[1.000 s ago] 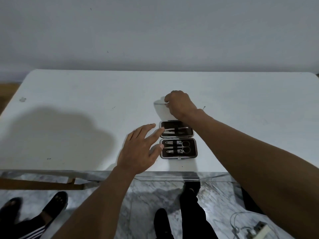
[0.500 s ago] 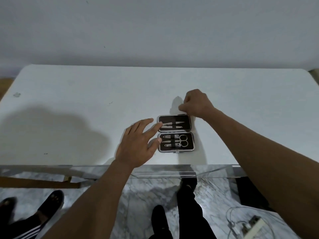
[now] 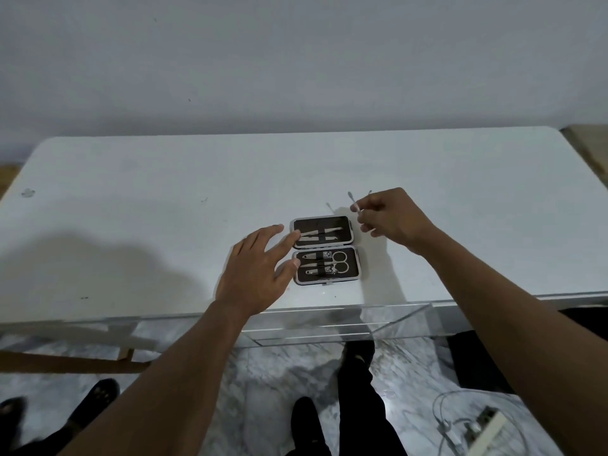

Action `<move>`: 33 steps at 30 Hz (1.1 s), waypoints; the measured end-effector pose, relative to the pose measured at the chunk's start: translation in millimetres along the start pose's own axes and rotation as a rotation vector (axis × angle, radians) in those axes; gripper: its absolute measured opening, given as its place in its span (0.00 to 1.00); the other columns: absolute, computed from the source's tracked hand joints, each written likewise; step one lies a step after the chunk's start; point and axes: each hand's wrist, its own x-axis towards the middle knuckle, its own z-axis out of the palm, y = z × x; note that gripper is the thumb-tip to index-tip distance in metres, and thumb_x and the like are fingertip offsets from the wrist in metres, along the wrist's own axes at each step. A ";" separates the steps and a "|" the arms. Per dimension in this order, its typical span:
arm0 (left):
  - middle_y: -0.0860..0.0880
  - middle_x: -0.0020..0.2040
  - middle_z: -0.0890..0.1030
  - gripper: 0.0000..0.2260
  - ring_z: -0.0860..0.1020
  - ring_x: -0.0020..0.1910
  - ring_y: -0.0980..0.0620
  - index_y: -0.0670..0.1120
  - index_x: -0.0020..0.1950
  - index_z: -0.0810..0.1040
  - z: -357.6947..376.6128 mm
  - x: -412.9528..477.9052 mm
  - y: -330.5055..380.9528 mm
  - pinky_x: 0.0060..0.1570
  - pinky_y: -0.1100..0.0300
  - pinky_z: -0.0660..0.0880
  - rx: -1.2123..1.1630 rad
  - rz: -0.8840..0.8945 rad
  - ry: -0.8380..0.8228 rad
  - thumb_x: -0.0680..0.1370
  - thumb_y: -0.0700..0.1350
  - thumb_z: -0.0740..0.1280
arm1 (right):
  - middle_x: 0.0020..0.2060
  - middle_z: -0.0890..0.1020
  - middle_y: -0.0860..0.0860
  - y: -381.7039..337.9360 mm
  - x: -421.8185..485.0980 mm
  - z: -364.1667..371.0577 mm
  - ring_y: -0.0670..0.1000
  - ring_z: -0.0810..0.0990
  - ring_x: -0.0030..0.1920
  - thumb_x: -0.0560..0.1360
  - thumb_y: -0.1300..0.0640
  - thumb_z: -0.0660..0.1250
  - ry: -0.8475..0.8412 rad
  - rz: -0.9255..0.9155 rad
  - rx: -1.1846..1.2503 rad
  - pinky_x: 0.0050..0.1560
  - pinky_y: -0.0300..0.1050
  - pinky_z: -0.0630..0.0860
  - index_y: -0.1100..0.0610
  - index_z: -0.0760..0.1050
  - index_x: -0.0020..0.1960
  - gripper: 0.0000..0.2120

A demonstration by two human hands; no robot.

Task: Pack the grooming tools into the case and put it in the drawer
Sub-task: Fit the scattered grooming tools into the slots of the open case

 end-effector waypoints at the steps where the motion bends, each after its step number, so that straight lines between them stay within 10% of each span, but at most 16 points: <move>1: 0.51 0.72 0.69 0.23 0.65 0.71 0.49 0.58 0.74 0.64 -0.1 0.2 -0.1 0.66 0.48 0.66 -0.002 0.000 0.001 0.80 0.60 0.53 | 0.41 0.85 0.56 1.1 1.1 0.7 0.55 0.83 0.41 0.74 0.65 0.64 0.004 -0.035 -0.125 0.45 0.48 0.79 0.56 0.83 0.49 0.10; 5: 0.51 0.73 0.68 0.23 0.65 0.71 0.49 0.58 0.74 0.64 -0.2 0.0 -0.1 0.67 0.48 0.65 -0.012 -0.001 0.001 0.80 0.60 0.53 | 0.45 0.86 0.54 0.1 -0.2 2.7 0.55 0.82 0.51 0.73 0.63 0.63 0.016 -0.199 -0.521 0.54 0.48 0.79 0.58 0.84 0.50 0.12; 13: 0.51 0.72 0.69 0.22 0.66 0.70 0.49 0.58 0.73 0.66 -2.0 0.3 1.0 0.66 0.48 0.66 -0.028 -0.008 0.016 0.79 0.59 0.55 | 0.49 0.78 0.55 0.8 3.0 12.3 0.61 0.79 0.43 0.76 0.64 0.60 -0.037 -0.505 -1.040 0.40 0.48 0.76 0.56 0.80 0.54 0.12; 33: 0.52 0.72 0.69 0.24 0.67 0.70 0.50 0.55 0.74 0.64 -0.9 0.1 1.5 0.66 0.50 0.66 -0.018 -0.013 0.021 0.79 0.59 0.54 | 0.48 0.83 0.55 -9.4 14.6 32.7 0.59 0.79 0.52 0.75 0.64 0.62 -0.022 -0.456 -0.874 0.50 0.50 0.77 0.57 0.82 0.51 0.12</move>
